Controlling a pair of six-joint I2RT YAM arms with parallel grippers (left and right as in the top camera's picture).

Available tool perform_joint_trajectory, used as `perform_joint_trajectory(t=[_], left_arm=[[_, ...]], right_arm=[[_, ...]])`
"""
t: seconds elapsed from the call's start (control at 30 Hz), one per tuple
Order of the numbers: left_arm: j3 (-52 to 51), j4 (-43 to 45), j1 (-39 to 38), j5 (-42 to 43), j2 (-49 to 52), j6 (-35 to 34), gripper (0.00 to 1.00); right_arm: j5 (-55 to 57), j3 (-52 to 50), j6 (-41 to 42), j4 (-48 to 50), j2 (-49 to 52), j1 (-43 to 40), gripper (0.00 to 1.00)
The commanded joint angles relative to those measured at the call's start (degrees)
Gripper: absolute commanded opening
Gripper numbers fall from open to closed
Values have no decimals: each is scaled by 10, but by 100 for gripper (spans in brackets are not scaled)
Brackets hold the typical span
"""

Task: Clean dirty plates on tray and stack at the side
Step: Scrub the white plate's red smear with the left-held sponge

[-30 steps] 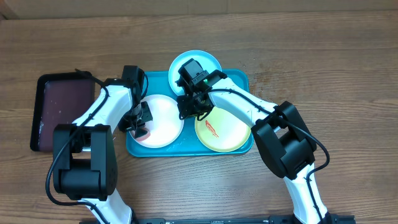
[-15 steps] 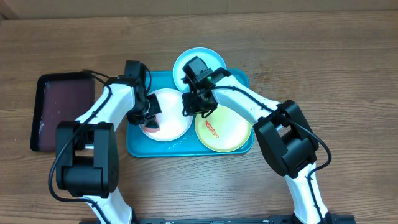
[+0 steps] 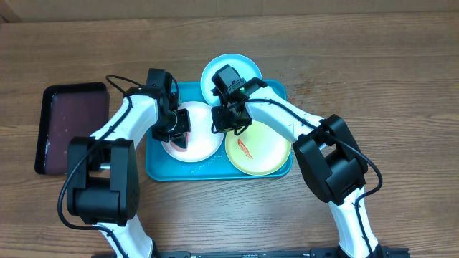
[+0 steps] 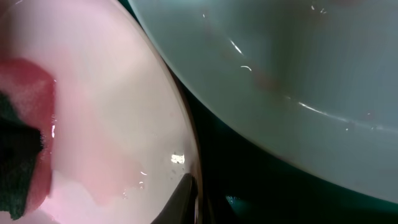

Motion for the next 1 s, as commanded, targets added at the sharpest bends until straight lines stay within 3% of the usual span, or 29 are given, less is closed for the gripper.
perform_joint_trajectory(t=[0.0,0.27,0.5,0.73,0.97], left_arm=[[4,2,-23,73,28,28,4],[3,16,-24,118,28,28,4],[-5,47,-37,103,29,-39,4],[-16,45,-43,-19,36,-65,4],[-46,81,-34,-243,37,-80,4]], right_arm=[[-29,7,-4,9,7,16,4],[-28,7,-2,20,8,29,4],[-28,7,-2,23,8,29,4],[-29,7,-2,4,7,29,4],[-29,7,-2,4,7,29,4]])
